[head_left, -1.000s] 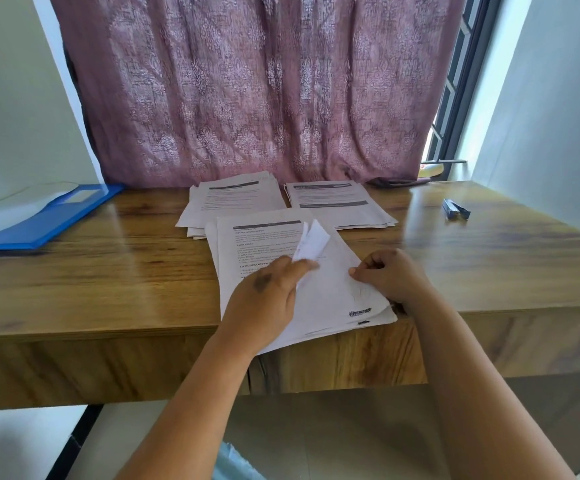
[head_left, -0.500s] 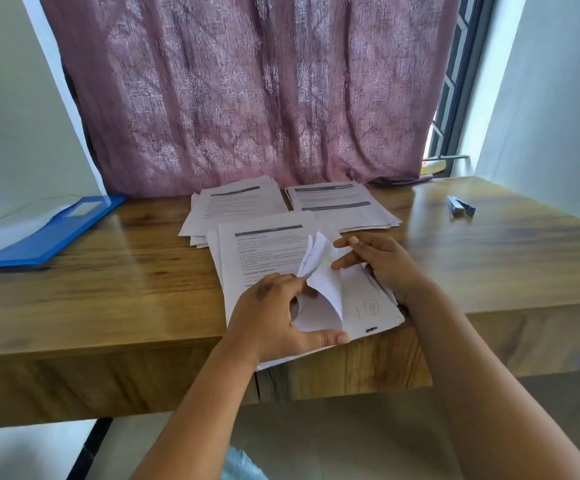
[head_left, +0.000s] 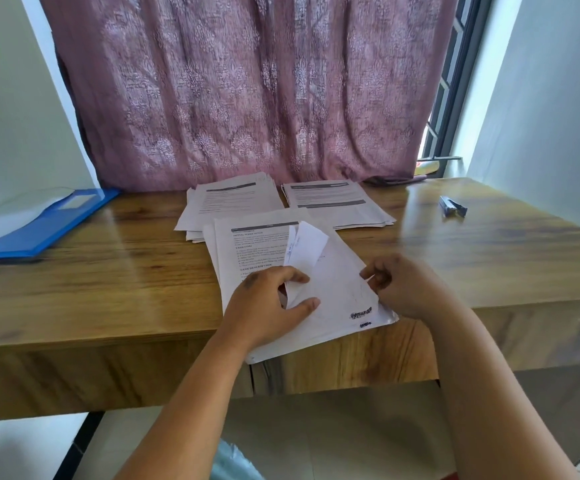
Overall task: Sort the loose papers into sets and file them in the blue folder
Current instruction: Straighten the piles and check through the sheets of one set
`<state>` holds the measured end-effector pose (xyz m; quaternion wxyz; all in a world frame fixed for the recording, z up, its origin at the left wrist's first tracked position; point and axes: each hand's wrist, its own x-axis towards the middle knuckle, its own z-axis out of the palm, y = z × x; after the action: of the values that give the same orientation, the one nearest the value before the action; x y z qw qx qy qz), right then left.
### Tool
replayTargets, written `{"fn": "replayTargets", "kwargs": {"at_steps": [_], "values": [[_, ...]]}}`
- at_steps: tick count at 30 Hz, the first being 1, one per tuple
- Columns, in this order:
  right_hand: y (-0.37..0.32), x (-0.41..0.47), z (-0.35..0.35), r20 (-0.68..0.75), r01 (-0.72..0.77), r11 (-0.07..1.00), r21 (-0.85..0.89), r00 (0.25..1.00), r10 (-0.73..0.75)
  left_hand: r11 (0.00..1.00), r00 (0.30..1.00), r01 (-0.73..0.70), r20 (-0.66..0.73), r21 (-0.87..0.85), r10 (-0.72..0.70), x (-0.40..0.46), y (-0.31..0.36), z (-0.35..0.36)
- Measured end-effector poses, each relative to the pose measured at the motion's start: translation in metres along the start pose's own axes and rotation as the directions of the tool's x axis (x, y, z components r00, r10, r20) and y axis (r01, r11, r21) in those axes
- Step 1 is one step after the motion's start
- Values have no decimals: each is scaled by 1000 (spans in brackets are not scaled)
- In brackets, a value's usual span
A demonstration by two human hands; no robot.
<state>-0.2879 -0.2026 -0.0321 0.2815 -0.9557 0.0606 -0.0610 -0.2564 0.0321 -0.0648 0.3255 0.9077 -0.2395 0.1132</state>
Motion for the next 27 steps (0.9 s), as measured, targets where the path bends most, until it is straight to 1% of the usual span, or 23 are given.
{"fn": "replayTargets", "kwargs": {"at_steps": [4, 8, 13, 18, 21, 24, 26, 27], "values": [[-9, -10, 1, 6, -64, 997, -51, 998, 64, 1000, 1000, 15, -7, -23, -15, 0, -2, 2], [-22, -18, 5, -33, -84, 990, -113, 996, 81, 1000, 1000, -1, -6, -19, 1, 0, -1, 1], [-23, -13, 0, -27, -160, 987, 1, 987, 160, 1000, 1000, -5, 16, 13, 5, -4, 2, 0], [-22, -9, 3, -37, -159, 987, -20, 987, 159, 993, 999, -27, 44, 111, 22, -9, 14, -3], [-21, -5, 3, -34, -184, 980, -72, 983, 182, 983, 999, -52, 19, 176, 49, -15, 24, -1], [-21, 0, 1, 36, -209, 971, -112, 976, 214, 971, 994, -104, -17, 216, 110, -18, 35, 3], [-21, 2, -2, 49, -185, 978, -100, 980, 191, 967, 989, -132, -34, 217, 143, -19, 39, 5], [-20, 2, -4, 29, -162, 983, -84, 986, 165, 971, 989, -131, -40, 202, 142, -19, 40, 6]]}}
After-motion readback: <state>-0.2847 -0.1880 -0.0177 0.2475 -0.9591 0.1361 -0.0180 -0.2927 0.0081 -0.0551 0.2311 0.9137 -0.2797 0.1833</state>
